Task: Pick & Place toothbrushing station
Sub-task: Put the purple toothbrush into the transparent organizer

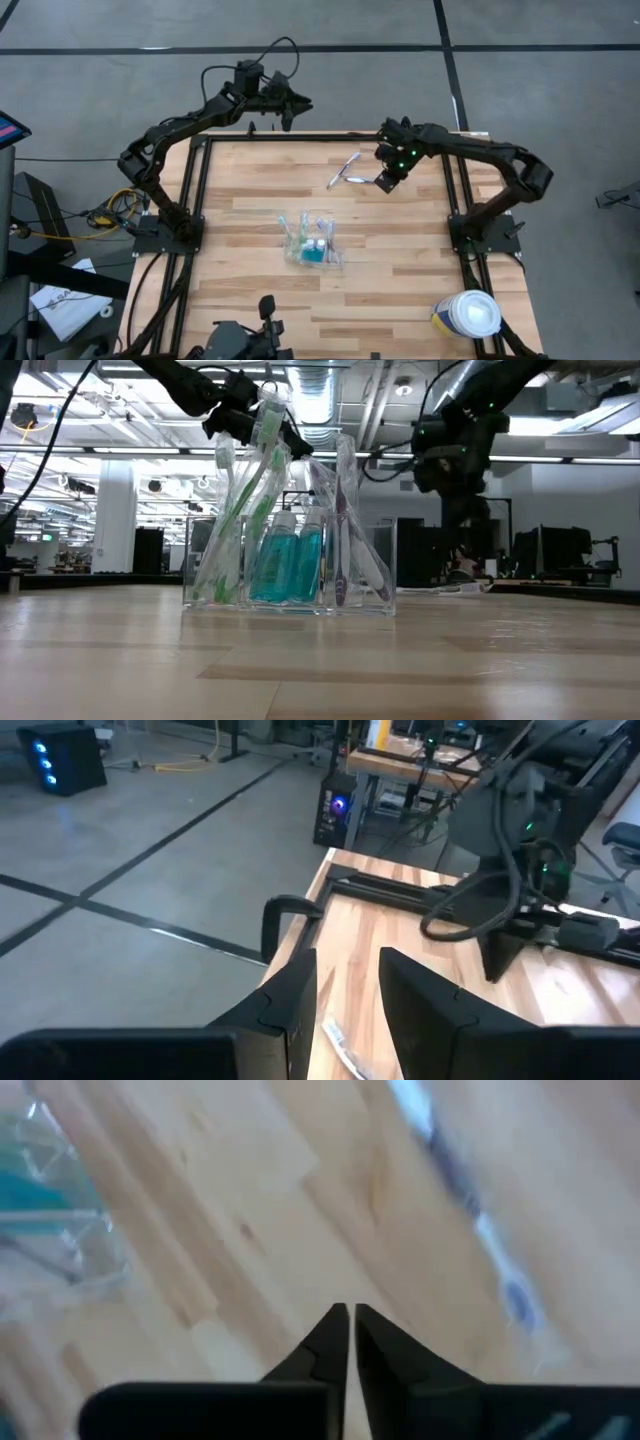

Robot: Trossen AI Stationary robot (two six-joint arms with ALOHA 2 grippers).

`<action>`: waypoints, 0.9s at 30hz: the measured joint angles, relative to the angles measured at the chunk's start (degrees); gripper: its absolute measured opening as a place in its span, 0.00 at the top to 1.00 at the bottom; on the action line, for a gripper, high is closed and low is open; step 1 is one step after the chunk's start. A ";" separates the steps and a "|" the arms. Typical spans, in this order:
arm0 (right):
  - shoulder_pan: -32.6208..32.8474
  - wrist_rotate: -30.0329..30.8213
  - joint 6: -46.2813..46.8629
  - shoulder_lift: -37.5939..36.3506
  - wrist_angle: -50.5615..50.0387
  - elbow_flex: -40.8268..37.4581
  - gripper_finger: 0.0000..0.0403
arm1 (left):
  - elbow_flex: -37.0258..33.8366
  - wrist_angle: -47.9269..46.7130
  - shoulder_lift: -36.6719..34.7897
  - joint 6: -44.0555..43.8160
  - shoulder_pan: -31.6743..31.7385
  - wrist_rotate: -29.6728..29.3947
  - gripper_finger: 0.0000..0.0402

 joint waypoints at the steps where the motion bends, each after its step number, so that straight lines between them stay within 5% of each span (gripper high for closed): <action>1: -0.44 -1.23 0.00 0.27 -1.09 -0.12 0.94 | 0.00 -0.01 0.00 0.00 0.02 -0.07 0.74; 14: -1.30 4.55 -5.00 12.86 0.74 -0.16 0.48 | 0.00 0.17 0.00 -0.02 0.01 -0.38 0.74; 21: -1.25 3.95 -8.00 16.18 0.01 0.53 0.45 | 0.00 0.18 0.00 0.00 0.00 -0.38 0.74; 27: -1.20 1.18 -7.50 9.29 -0.18 5.07 0.52 | 0.01 0.14 0.00 0.00 0.00 -0.73 0.74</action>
